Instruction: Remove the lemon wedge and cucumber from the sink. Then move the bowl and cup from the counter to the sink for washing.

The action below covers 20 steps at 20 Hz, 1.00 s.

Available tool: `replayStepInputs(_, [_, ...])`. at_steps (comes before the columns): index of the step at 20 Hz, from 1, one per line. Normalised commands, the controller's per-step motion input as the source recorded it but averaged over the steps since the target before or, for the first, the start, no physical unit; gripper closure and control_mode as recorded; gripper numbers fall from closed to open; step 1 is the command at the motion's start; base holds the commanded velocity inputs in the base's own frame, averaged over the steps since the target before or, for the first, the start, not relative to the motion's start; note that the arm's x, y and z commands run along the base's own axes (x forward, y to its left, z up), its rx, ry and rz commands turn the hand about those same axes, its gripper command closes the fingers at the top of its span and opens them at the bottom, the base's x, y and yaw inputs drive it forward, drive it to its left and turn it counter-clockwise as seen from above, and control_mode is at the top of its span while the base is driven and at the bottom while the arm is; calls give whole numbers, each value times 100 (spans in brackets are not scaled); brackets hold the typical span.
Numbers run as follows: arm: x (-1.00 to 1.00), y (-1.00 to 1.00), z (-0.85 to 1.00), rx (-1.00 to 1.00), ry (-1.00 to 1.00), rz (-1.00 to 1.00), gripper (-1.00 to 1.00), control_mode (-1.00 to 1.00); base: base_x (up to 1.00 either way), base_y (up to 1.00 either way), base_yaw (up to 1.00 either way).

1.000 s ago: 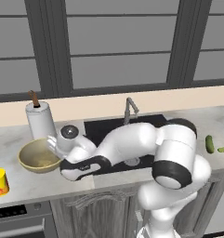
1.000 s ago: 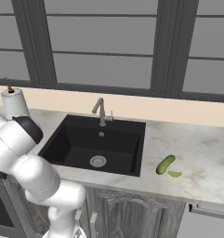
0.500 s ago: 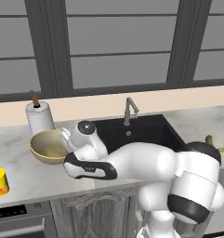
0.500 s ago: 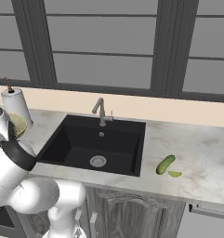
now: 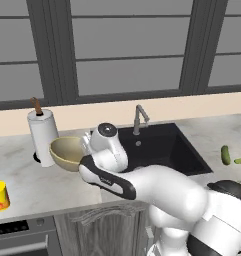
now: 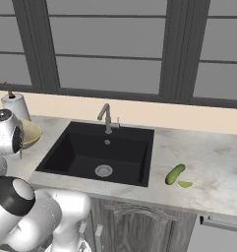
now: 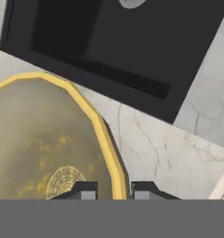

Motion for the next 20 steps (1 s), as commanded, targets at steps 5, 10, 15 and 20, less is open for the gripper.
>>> replayStepInputs(5, [-10,-31,23,-2,16,-16,100,-100,0,0,0])
replayStepInputs(10, [-13,-27,23,-3,10,-13,100,-100,0,0,0])
replayStepInputs(15, [-17,-28,17,-3,7,-12,100,-100,0,0,0])
replayStepInputs(20, [-12,-32,12,-8,9,-10,100,-100,0,0,0])
